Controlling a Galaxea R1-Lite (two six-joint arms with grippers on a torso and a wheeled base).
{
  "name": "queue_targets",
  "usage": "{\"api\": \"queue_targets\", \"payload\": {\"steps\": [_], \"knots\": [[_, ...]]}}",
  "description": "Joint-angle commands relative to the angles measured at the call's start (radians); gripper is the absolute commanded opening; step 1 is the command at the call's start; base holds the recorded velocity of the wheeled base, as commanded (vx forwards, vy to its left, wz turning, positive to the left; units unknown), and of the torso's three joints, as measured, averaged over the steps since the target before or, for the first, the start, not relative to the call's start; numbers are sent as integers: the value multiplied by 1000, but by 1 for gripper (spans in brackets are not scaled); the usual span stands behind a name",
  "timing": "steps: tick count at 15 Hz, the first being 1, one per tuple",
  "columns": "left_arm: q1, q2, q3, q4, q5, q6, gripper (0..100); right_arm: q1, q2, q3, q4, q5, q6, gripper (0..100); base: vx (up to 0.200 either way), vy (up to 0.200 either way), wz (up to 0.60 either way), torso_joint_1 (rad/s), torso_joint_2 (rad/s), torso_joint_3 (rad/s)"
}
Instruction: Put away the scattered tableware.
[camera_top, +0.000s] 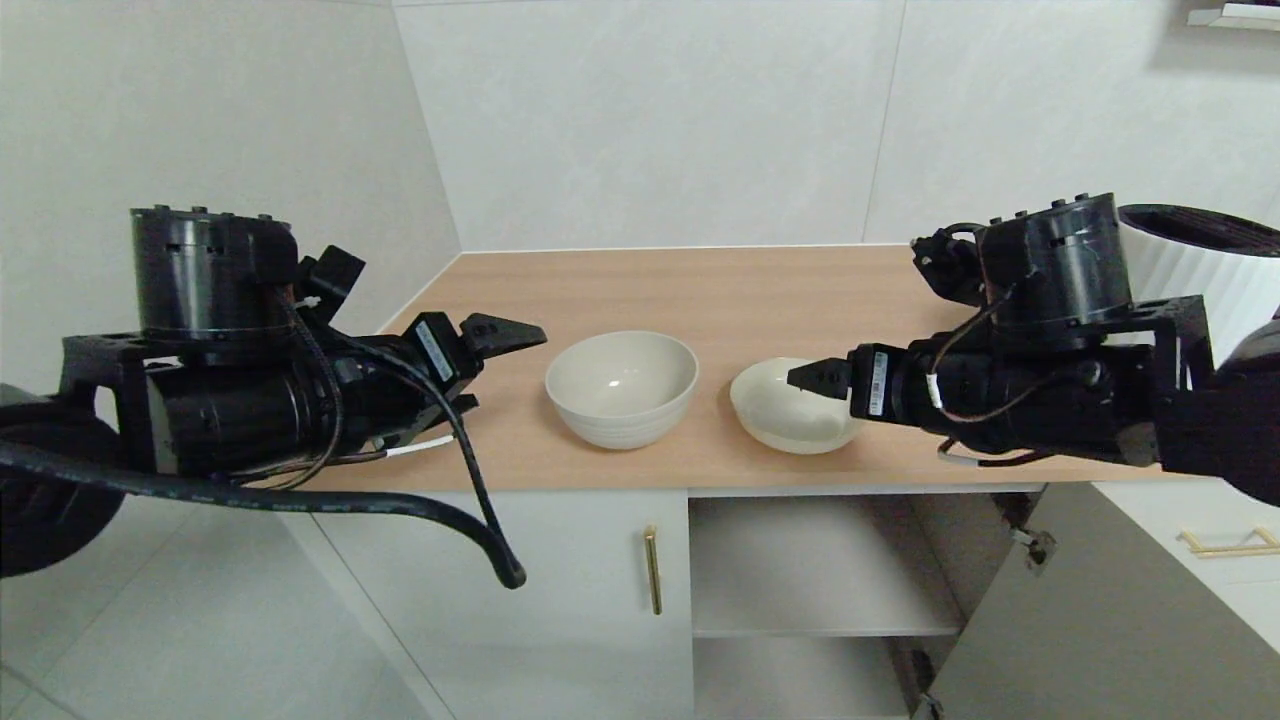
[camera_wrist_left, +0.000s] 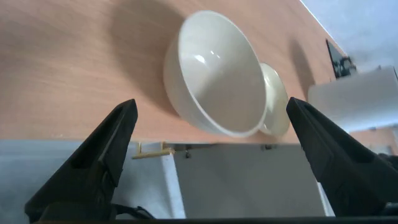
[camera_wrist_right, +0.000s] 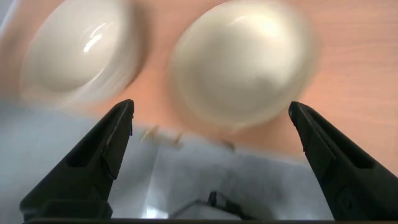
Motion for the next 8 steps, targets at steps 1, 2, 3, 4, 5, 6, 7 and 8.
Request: {"api": "queue_targets", "payload": {"steps": [1, 2, 3, 4, 5, 6, 7, 8], "knots": [[-2, 61, -16, -3, 8, -25, 100, -38, 76, -48, 5, -31, 9, 100, 0, 0, 0, 0, 0, 0], [-3, 84, -27, -3, 12, -40, 100, -49, 87, -54, 3, -44, 9, 100, 0, 0, 0, 0, 0, 0], [-3, 84, -27, -3, 12, -40, 100, -49, 87, -54, 3, -44, 9, 100, 0, 0, 0, 0, 0, 0], [-34, 122, -42, -3, 42, -101, 100, -68, 115, -70, 3, -73, 9, 100, 0, 0, 0, 0, 0, 0], [-35, 133, -45, -3, 51, -103, 100, -77, 126, -73, 3, -96, 9, 100, 0, 0, 0, 0, 0, 0], [-35, 148, -48, -5, 59, -103, 100, -81, 139, -84, 3, -108, 9, 100, 0, 0, 0, 0, 0, 0], [-35, 162, -51, -6, 62, -103, 100, -84, 142, -84, 3, -107, 9, 100, 0, 0, 0, 0, 0, 0], [-35, 170, -55, -9, 62, -103, 100, -86, 144, -84, 3, -107, 9, 100, 0, 0, 0, 0, 0, 0]]}}
